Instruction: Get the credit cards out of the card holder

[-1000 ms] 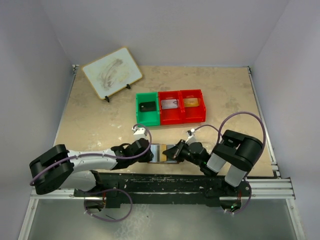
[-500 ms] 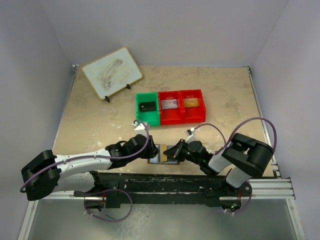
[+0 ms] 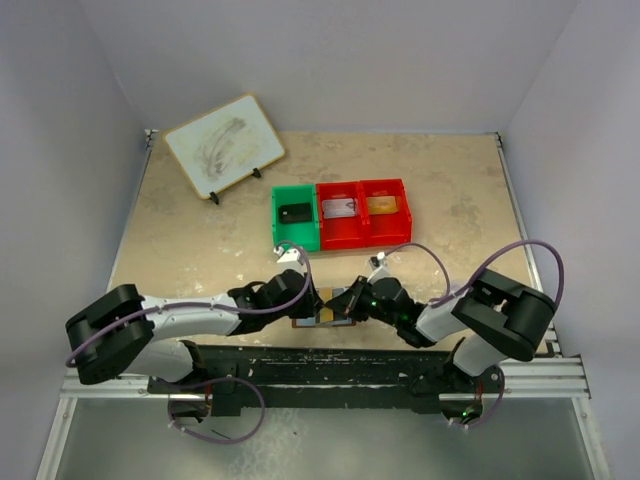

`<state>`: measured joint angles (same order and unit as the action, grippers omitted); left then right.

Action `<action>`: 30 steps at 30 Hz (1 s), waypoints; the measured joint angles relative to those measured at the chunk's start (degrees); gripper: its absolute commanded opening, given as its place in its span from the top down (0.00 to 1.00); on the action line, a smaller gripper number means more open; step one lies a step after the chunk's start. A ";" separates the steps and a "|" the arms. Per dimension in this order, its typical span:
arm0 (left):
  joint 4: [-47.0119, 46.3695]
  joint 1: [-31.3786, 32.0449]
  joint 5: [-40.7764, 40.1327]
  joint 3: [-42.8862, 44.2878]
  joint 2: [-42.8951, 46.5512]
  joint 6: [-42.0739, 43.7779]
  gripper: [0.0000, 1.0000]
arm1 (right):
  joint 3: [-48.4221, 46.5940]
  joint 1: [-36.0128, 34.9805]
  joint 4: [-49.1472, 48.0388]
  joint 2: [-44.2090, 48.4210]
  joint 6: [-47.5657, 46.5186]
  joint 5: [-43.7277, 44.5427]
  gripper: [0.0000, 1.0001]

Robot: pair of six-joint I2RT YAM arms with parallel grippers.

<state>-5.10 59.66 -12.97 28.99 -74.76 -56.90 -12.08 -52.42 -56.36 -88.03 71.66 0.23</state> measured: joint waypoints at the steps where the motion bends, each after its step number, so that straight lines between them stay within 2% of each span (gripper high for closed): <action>1: -0.33 0.00 0.02 0.02 -0.98 -0.24 0.76 | 0.00 0.02 -0.33 -0.42 0.02 -0.04 1.00; 5: 0.72 0.00 -0.42 0.02 -4.52 -1.09 0.85 | -0.02 0.07 -1.57 -1.42 0.24 -0.37 0.94; 17: -0.37 0.13 -1.60 -2.45 -2.86 -1.16 0.91 | 0.55 0.31 -6.49 -4.48 0.33 -1.95 0.82; 22: -0.35 0.15 -1.99 -2.67 -2.54 -1.22 0.91 | -0.44 0.31 -6.49 -5.29 -0.39 -2.93 0.84; 30: -0.15 0.17 -2.21 -2.67 -2.51 -1.16 0.92 | -1.18 0.31 -5.38 -5.40 -0.94 -2.99 1.00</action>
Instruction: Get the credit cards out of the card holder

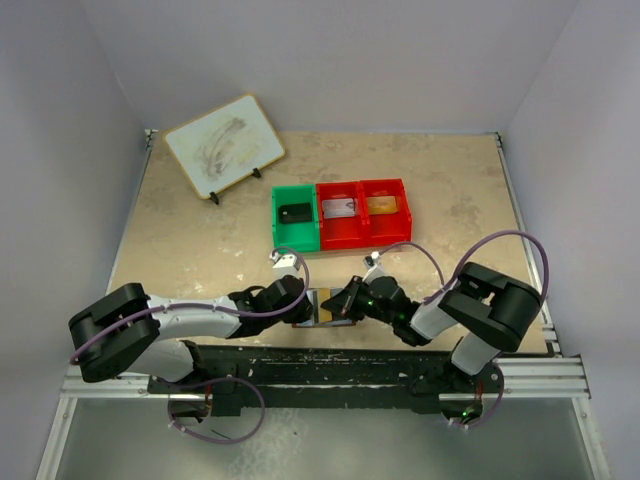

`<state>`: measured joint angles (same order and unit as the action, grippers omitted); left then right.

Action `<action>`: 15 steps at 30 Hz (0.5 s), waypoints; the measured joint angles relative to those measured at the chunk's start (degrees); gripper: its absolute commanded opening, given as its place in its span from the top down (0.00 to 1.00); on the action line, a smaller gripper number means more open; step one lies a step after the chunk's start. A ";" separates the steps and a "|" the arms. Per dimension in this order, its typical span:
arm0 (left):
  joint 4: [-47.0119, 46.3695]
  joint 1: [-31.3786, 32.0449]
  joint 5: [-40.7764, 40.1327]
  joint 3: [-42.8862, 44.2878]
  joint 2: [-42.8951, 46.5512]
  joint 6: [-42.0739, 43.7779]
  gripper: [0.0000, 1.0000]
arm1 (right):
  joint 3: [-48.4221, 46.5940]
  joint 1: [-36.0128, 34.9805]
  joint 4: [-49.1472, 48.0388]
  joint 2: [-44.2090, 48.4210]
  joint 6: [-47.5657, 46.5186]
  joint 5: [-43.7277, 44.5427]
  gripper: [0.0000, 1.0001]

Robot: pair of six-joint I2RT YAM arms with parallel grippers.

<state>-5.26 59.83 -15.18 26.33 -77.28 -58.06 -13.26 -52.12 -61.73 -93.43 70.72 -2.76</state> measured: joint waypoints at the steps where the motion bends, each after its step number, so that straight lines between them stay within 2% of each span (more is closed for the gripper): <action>1: 0.00 0.00 -0.02 0.00 0.02 -0.02 0.92 | -0.04 0.00 0.04 0.00 0.00 0.00 1.00; 5: 0.11 0.20 -0.15 0.00 0.04 0.00 0.92 | -0.15 0.00 1.68 0.96 0.00 0.31 1.00; 15: 0.17 0.20 -0.31 0.00 0.04 -0.02 0.92 | -0.66 0.00 12.92 9.40 -1.86 2.97 1.00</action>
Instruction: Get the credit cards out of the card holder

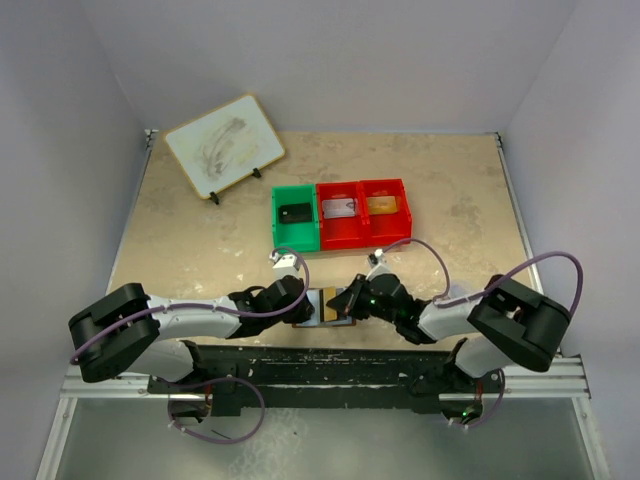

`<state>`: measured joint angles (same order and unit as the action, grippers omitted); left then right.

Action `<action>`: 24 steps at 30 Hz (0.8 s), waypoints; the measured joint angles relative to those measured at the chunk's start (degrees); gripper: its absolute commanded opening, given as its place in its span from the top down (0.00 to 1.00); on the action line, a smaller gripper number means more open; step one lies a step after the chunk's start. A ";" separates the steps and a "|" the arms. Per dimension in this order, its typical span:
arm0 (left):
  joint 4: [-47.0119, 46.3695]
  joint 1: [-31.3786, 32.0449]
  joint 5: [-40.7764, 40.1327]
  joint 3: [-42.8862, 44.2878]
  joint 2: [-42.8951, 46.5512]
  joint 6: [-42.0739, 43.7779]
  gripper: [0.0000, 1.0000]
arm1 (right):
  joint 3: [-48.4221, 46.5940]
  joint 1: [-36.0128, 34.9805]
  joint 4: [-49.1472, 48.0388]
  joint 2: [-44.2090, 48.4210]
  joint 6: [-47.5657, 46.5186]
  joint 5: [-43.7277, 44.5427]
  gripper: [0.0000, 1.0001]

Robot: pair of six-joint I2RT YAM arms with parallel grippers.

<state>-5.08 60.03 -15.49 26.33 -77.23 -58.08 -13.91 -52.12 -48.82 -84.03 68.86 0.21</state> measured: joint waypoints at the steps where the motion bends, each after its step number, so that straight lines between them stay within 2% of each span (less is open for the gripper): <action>1: 0.04 0.00 0.00 0.02 0.00 0.02 0.92 | -0.42 0.00 1.53 0.50 -0.33 0.35 1.00; 6: 0.92 0.02 -0.48 0.13 0.42 0.11 0.92 | -1.27 0.00 6.78 5.75 -2.21 2.58 1.00; 16: 6.43 0.02 -1.75 0.02 4.85 0.55 0.88 | -0.57 0.00 11.34 19.04 -8.22 6.71 1.00; 24: 7.32 0.04 -0.44 1.05 7.48 1.11 0.74 | -0.24 0.00 20.76 25.33 -10.56 12.26 1.00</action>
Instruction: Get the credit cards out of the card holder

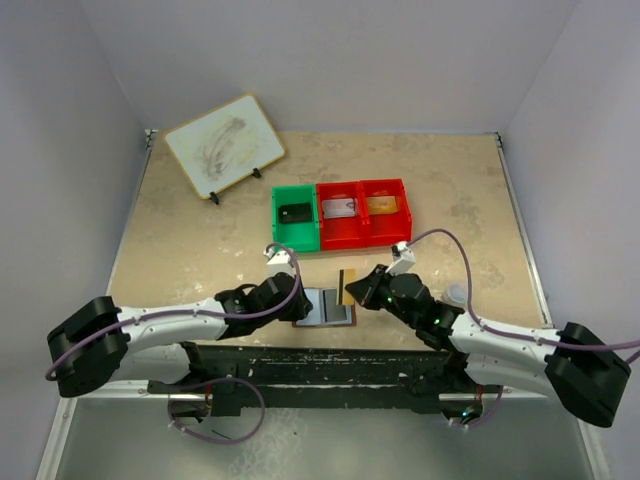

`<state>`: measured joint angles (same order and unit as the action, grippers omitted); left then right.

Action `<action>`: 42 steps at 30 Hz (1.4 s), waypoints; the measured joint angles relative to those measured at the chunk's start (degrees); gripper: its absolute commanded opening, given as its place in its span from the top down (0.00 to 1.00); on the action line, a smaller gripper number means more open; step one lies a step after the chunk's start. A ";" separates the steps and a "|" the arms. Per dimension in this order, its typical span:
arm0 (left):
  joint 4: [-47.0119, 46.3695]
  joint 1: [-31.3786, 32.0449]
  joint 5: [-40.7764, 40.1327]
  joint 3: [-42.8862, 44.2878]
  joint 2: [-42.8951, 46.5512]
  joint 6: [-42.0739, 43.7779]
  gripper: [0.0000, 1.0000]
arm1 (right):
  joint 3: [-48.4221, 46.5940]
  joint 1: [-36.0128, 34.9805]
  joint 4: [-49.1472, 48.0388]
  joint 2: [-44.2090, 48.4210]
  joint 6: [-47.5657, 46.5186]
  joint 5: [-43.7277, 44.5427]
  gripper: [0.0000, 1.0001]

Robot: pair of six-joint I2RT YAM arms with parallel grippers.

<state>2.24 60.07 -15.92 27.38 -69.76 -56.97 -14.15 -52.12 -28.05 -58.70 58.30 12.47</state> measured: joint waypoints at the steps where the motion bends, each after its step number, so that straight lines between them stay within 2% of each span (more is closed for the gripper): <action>1: 0.52 0.00 -0.15 0.37 0.74 0.33 0.71 | 0.02 0.00 0.96 1.09 -0.90 0.35 1.00; 8: 10.78 0.00 -7.02 6.03 8.31 4.13 0.36 | -0.28 0.00 6.38 8.26 -12.44 4.15 1.00; 10: 15.47 0.00 -10.47 9.14 9.25 5.64 0.31 | -1.40 0.00 8.20 10.05 -18.12 5.79 1.00; 14: 24.72 -0.48 -16.65 15.54 9.77 8.74 0.29 | -6.49 0.00 10.82 11.85 -29.29 10.69 1.00; 17: 30.10 -2.60 -19.82 19.91 10.16 12.26 0.29 | -9.60 0.07 8.50 12.00 -39.69 12.92 1.00; 21: 34.03 -11.96 -20.81 23.58 10.51 17.70 0.29 | -13.79 1.90 8.39 8.96 -49.62 13.90 1.00; 24: 35.39 -18.47 -20.90 24.17 10.93 21.14 0.29 | -19.82 6.21 9.29 3.67 -56.70 13.29 1.00; 28: 35.39 -20.28 -20.81 22.73 13.35 23.69 0.28 | -22.99 9.55 9.29 0.79 -64.87 12.02 1.00; 32: 35.69 -20.28 -20.90 21.53 17.14 24.24 0.28 | -23.43 12.07 9.14 -1.90 -70.66 11.52 1.00; 35: 35.58 -20.28 -21.51 21.46 18.86 24.65 0.28 | -23.67 16.92 8.92 -5.68 -73.61 9.18 1.00; 42: 35.69 -20.31 -23.71 21.46 16.17 25.11 0.28 | -28.11 26.58 10.60 -13.68 -73.07 0.22 1.00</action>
<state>37.93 39.77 -39.64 48.84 -53.58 -31.86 -42.26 -25.54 -17.45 -72.38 -14.76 12.69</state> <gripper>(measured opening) 0.722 0.008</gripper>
